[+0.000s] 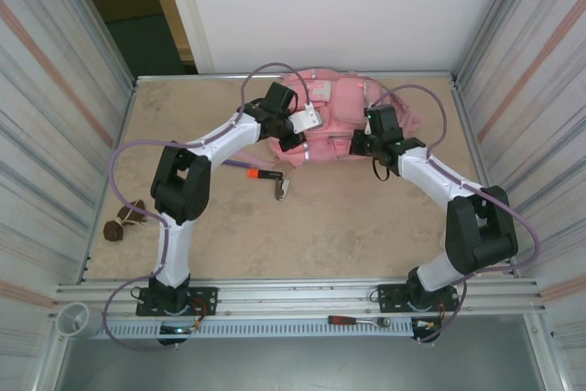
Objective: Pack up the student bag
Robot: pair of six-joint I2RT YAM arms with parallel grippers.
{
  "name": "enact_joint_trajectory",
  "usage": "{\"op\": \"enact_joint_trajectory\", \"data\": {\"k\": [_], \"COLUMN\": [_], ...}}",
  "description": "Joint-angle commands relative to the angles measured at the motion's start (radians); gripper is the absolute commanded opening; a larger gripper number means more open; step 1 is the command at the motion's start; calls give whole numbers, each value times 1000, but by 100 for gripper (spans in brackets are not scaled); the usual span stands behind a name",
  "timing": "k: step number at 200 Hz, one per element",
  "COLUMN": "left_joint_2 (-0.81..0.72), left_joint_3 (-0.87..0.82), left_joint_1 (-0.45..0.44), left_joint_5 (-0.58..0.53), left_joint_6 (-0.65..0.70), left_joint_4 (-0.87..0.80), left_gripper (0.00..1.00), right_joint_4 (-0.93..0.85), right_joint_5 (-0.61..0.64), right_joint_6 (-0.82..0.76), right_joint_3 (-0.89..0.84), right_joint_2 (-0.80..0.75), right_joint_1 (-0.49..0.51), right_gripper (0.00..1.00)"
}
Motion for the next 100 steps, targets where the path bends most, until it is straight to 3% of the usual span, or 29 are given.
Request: {"op": "enact_joint_trajectory", "data": {"k": [1, 21, 38, 100], "left_joint_2": [-24, -22, -18, -7], "left_joint_3": [-15, -8, 21, 157], "left_joint_1": [8, 8, 8, 10], "left_joint_5": [55, 73, 91, 158], "left_joint_6": [-4, -15, -26, -40], "left_joint_4": [-35, -41, -77, -232], "left_gripper": [0, 0, 0, 0], "right_joint_4": [27, 48, 71, 164], "right_joint_5": [-82, -29, 32, 265], "right_joint_6": [-2, -9, 9, 59], "right_joint_3": [-21, -34, -39, -3], "right_joint_2": [-42, -51, -41, 52], "right_joint_1": [23, 80, 133, 253], "right_gripper": [7, 23, 30, 30]}}
